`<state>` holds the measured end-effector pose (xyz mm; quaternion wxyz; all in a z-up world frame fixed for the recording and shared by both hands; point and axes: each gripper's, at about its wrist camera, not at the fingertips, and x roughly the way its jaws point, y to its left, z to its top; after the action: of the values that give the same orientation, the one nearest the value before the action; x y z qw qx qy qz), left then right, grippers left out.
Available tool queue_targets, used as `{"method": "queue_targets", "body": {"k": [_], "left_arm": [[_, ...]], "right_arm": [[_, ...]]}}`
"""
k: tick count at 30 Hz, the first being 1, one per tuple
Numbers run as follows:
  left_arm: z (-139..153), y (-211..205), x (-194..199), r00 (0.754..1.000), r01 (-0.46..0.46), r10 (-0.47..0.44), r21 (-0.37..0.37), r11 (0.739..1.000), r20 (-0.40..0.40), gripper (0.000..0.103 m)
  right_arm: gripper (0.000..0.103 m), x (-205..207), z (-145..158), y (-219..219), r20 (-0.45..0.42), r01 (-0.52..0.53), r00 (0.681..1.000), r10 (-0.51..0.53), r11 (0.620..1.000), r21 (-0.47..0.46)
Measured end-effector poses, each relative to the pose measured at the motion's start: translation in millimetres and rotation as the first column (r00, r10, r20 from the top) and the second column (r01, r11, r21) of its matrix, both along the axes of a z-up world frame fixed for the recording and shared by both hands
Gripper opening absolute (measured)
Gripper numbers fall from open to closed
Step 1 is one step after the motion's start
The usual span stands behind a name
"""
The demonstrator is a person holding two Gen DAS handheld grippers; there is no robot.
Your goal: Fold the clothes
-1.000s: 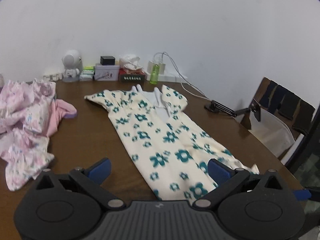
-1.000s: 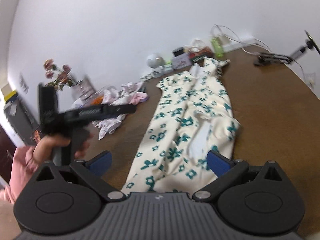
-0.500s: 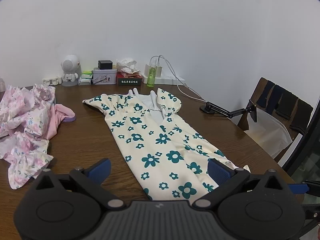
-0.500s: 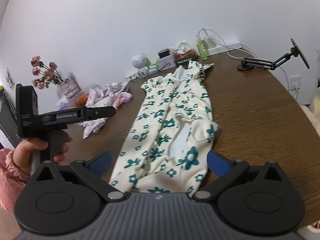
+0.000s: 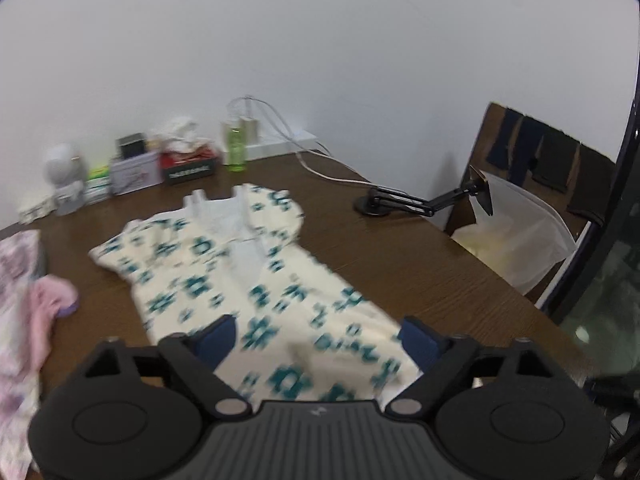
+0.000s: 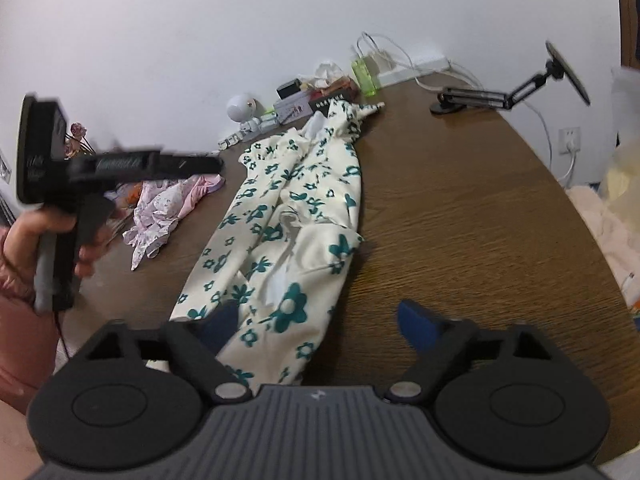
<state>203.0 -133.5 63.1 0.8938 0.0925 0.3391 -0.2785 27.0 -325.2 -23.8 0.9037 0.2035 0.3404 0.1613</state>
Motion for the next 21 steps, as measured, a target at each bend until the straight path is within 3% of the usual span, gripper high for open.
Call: {"method": "queue_targets", "body": {"k": [3, 6, 11, 14, 18, 21], "left_arm": [[0, -32, 30, 1.000, 0.013, -0.013, 0.051, 0.999, -0.003, 0.062], [0, -56, 63, 1.000, 0.022, -0.020, 0.084, 0.996, -0.022, 0.051], [-15, -100, 128, 0.999, -0.017, 0.025, 0.199, 0.980, -0.040, 0.052], [-34, -125, 162, 0.996, -0.071, 0.082, 0.292, 0.954, -0.025, 0.052], [-67, -148, 195, 0.988, -0.137, 0.154, 0.413, 0.900, -0.007, 0.052], [-76, -157, 202, 0.983, -0.182, 0.173, 0.468, 0.865, 0.063, 0.056]], "right_arm": [[0.061, 14, -10, 5, -0.039, -0.041, 0.998, 0.042, 0.999, 0.026], [0.049, 22, -18, 7, -0.059, -0.057, 0.996, 0.060, 0.997, 0.050], [0.024, 27, -27, 2, -0.093, -0.063, 0.993, 0.077, 0.987, 0.147], [0.021, 28, -32, 1, -0.093, -0.066, 0.992, 0.083, 0.981, 0.181], [0.019, 30, -34, 4, -0.084, -0.081, 0.992, 0.099, 0.977, 0.196], [0.016, 31, -34, 6, -0.074, -0.094, 0.991, 0.109, 0.979, 0.183]]}}
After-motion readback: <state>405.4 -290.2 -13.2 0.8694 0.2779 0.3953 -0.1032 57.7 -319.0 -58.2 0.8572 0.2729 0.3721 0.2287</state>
